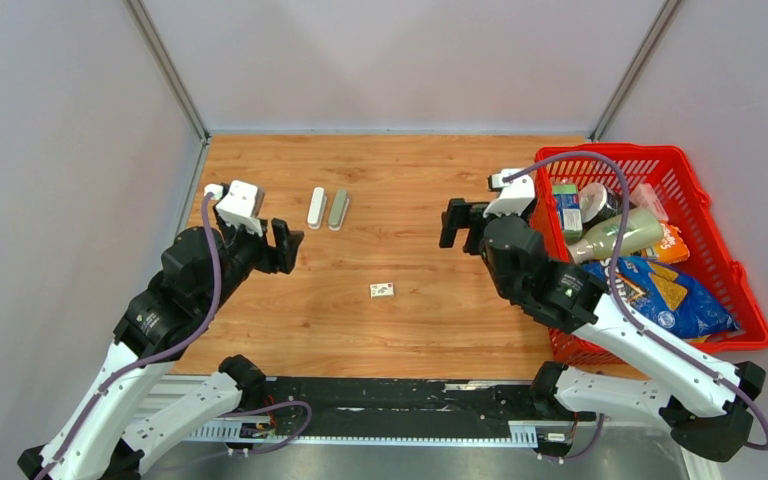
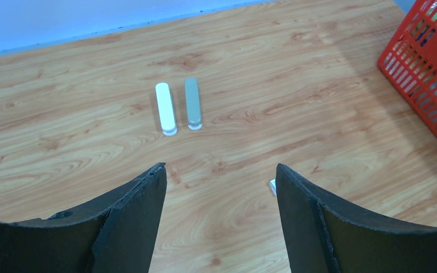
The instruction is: Unload the staples from the stapler
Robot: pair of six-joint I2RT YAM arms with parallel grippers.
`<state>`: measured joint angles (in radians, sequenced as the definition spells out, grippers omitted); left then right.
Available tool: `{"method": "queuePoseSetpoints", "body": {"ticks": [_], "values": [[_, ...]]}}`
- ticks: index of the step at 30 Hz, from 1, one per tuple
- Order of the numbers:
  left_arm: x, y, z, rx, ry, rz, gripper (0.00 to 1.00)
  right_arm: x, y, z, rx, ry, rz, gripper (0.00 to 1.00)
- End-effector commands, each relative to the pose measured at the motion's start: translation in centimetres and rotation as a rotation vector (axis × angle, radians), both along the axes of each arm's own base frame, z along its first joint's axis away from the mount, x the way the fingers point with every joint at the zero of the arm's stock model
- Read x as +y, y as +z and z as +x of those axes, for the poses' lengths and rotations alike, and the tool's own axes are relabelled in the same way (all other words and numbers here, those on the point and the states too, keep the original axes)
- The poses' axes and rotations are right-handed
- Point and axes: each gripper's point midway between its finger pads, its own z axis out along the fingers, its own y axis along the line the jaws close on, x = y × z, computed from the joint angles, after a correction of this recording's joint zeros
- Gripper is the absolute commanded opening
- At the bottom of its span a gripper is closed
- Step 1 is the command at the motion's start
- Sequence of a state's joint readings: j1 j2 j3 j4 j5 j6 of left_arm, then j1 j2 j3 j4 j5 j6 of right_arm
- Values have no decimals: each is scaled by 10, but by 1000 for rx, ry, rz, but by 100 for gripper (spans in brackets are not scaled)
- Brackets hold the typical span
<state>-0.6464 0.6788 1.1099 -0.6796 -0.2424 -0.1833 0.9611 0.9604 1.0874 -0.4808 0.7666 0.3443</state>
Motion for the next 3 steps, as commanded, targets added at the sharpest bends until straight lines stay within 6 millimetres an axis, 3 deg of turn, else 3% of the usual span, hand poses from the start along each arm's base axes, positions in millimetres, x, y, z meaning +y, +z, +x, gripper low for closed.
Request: {"method": "queuePoseSetpoints", "body": {"ticks": [1,3], "values": [[2,12,-1,-34,-3,0,78,6,26,1,-61,44,19,100],[1,12,0,-33,-4,1,78,0,25,6,-63,-8,3,100]]}}
